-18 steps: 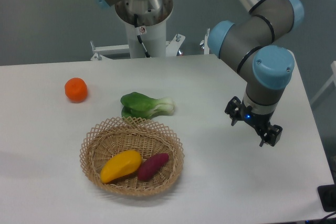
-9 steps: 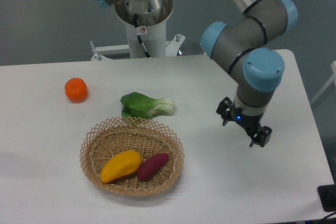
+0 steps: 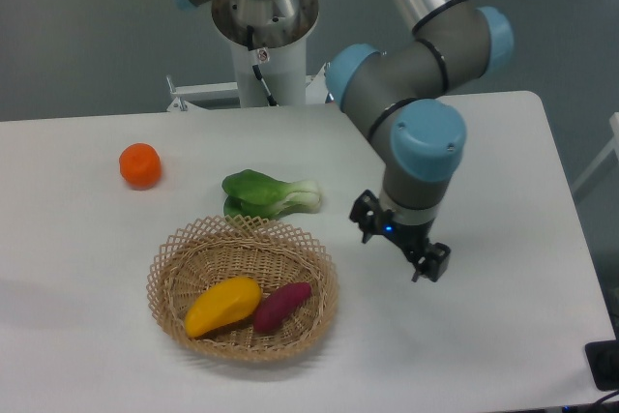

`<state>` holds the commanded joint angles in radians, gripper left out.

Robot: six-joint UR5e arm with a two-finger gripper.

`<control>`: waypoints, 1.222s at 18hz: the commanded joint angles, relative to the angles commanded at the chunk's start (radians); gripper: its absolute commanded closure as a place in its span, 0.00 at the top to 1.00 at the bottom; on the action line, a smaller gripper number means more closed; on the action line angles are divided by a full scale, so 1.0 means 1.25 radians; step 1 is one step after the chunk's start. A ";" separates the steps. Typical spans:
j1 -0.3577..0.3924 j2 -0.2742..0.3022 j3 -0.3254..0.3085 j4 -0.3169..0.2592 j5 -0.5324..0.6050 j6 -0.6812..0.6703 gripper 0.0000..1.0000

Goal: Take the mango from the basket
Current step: 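Move the open gripper over the wicker basket toward the yellow mango, then lower the gripper into the basket around the yellow mango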

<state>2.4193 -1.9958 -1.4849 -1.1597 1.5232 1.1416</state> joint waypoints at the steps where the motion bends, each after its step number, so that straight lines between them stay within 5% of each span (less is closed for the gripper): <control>1: -0.016 0.000 -0.002 0.001 -0.001 -0.025 1.00; 15: -0.172 -0.017 -0.034 0.011 -0.015 -0.136 1.00; 22: -0.209 -0.042 -0.082 0.142 -0.009 -0.173 1.00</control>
<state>2.1583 -2.0478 -1.5876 -0.9819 1.5125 0.9251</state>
